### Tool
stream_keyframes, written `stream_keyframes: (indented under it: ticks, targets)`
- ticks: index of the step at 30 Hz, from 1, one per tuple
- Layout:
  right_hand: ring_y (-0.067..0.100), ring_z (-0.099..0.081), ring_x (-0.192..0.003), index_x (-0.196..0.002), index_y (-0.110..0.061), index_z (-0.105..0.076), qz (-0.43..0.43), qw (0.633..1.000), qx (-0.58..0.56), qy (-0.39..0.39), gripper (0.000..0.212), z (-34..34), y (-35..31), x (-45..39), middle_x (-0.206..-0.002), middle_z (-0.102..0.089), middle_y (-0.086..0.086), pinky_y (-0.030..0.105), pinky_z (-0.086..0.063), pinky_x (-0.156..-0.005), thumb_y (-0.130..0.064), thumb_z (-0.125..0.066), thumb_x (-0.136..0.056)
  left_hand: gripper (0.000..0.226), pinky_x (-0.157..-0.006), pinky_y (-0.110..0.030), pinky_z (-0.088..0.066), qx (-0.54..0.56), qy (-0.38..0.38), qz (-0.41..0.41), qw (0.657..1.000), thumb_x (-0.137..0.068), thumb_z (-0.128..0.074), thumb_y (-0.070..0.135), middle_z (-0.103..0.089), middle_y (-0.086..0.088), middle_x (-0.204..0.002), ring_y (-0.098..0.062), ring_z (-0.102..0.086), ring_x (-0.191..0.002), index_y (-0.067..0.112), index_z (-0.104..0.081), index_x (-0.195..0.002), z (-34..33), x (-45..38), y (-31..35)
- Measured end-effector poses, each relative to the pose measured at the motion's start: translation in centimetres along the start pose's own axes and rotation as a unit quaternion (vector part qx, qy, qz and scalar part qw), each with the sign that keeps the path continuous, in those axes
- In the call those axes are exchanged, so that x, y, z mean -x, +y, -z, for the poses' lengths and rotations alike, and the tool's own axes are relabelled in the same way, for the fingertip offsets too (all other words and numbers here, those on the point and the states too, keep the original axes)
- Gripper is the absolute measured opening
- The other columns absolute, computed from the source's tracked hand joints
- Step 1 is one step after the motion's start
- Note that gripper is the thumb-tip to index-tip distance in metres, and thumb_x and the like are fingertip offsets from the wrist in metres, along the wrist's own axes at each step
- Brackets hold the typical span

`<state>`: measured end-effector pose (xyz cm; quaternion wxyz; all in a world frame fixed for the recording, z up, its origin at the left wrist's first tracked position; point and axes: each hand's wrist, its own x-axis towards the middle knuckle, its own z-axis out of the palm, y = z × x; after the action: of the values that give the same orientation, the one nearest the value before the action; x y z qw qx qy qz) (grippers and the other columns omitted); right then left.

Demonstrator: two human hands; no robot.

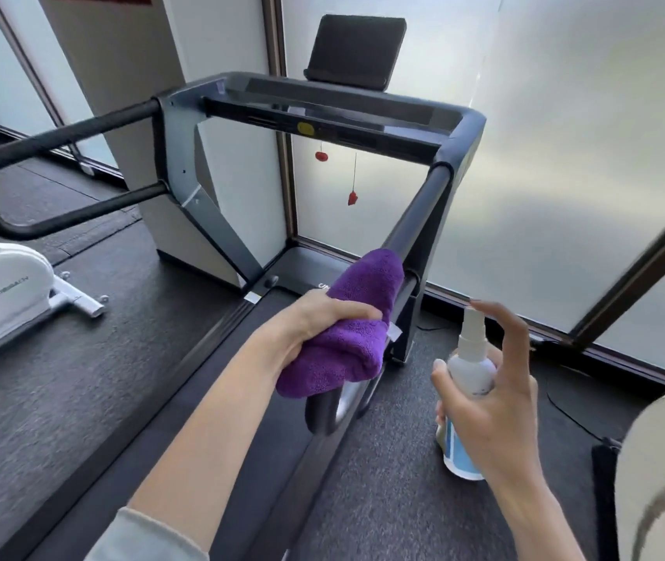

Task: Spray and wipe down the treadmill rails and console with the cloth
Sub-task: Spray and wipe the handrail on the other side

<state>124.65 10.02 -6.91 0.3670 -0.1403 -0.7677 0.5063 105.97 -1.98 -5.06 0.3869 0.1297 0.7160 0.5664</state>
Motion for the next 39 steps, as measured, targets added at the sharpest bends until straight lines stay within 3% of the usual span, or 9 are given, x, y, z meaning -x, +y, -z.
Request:
stream_keyframes:
  ticks: [5, 13, 17, 20, 22, 24, 28, 32, 39]
  targets:
    - [0.019, -0.057, -0.038, -0.121, -0.050, -0.043, -0.002, 1.000, 0.011, 0.004, 0.077, -1.2, 0.3, -0.7, -0.067, -0.062, -0.001, 0.008, -0.039, -0.039, 0.009, -0.070, -0.079, 0.045, -0.068, -0.029, -0.053, 0.005, 0.033, -0.009, 0.999, -0.051, -0.085, 0.034, -0.074, -0.006, -0.079, -0.020, -0.067, -0.067, 0.012, -0.073, -0.088, -0.2, -0.1, -0.6]
    - [0.035, -0.056, -0.041, -0.121, -0.051, -0.043, -0.014, 1.000, 0.010, 0.014, 0.078, -1.6, 1.9, -3.8, -0.066, -0.060, 0.004, 0.033, -0.048, -0.034, 0.010, -0.069, -0.080, 0.041, -0.067, -0.028, -0.054, -0.127, 0.019, 0.003, 0.992, -0.054, -0.087, 0.032, -0.072, -0.003, -0.081, -0.020, -0.067, -0.071, 0.015, -0.070, -0.086, -1.2, -6.6, 4.2]
    - [0.033, -0.053, -0.040, -0.123, -0.050, -0.044, -0.026, 0.999, 0.022, 0.031, 0.078, -1.4, 3.3, -4.5, -0.065, -0.057, 0.007, 0.034, -0.048, -0.034, 0.012, -0.067, -0.080, 0.075, -0.072, -0.035, -0.058, -0.135, -0.002, 0.009, 0.991, -0.040, -0.084, 0.039, -0.073, -0.010, -0.093, -0.026, -0.070, -0.079, 0.009, -0.067, -0.107, -2.0, -11.0, 6.6]
    - [0.036, -0.051, -0.040, -0.123, -0.049, -0.045, -0.039, 0.998, 0.032, 0.043, 0.079, -1.5, 4.4, -5.0, -0.065, -0.055, 0.010, 0.041, -0.048, -0.036, 0.013, -0.066, -0.079, 0.082, -0.065, -0.032, -0.057, -0.128, -0.004, 0.004, 0.992, -0.038, -0.085, 0.040, -0.073, -0.010, -0.092, -0.026, -0.071, -0.076, 0.010, -0.064, -0.111, -2.6, -14.4, 8.6]
    - [0.035, -0.049, -0.039, -0.123, -0.049, -0.045, -0.050, 0.997, 0.040, 0.046, 0.079, -1.8, 5.0, -5.4, -0.066, -0.054, 0.011, 0.043, -0.047, -0.035, 0.013, -0.067, -0.079, 0.087, -0.074, -0.039, -0.059, -0.130, -0.012, 0.002, 0.991, -0.034, -0.086, 0.042, -0.072, -0.010, -0.095, -0.028, -0.071, -0.081, 0.011, -0.063, -0.111, -2.8, -16.5, 9.9]
    - [0.030, -0.050, -0.039, -0.122, -0.050, -0.045, -0.047, 0.996, 0.058, 0.047, 0.080, -2.0, 5.5, -6.2, -0.064, -0.053, 0.009, 0.039, -0.048, -0.037, 0.012, -0.068, -0.078, 0.086, -0.079, -0.043, -0.059, -0.133, -0.036, 0.007, 0.990, -0.029, -0.085, 0.044, -0.075, -0.009, -0.091, -0.028, -0.072, -0.079, 0.012, -0.065, -0.106, -2.9, -18.6, 10.8]
    - [0.021, -0.049, -0.038, -0.119, -0.057, -0.043, -0.039, 0.994, 0.088, 0.054, 0.084, -2.5, 6.1, -7.9, -0.060, -0.054, 0.006, 0.027, -0.047, -0.037, 0.011, -0.069, -0.077, 0.082, -0.065, -0.036, -0.059, -0.131, -0.060, 0.006, 0.989, -0.031, -0.087, 0.042, -0.076, -0.007, -0.080, -0.024, -0.073, -0.068, 0.011, -0.068, -0.104, -3.5, -22.7, 12.4]
    - [0.022, -0.050, -0.038, -0.120, -0.057, -0.042, -0.046, 0.993, 0.089, 0.058, 0.083, -2.7, 6.3, -9.0, -0.065, -0.056, 0.009, 0.035, -0.048, -0.037, 0.010, -0.068, -0.079, 0.081, -0.076, -0.044, -0.060, -0.129, -0.044, -0.004, 0.991, -0.034, -0.087, 0.042, -0.075, -0.010, -0.086, -0.029, -0.073, -0.076, 0.011, -0.067, -0.106, -4.6, -25.9, 14.5]
    - [0.029, -0.055, -0.044, -0.123, -0.054, -0.043, -0.068, 0.992, 0.084, 0.062, 0.080, -2.7, 5.9, -8.3, -0.067, -0.057, 0.008, 0.046, -0.052, -0.042, 0.009, -0.068, -0.081, 0.074, -0.056, -0.025, -0.050, -0.131, -0.020, -0.027, 0.991, -0.054, -0.084, 0.041, -0.071, -0.010, -0.092, -0.024, -0.069, -0.074, 0.008, -0.059, -0.116, -5.3, -27.2, 15.5]
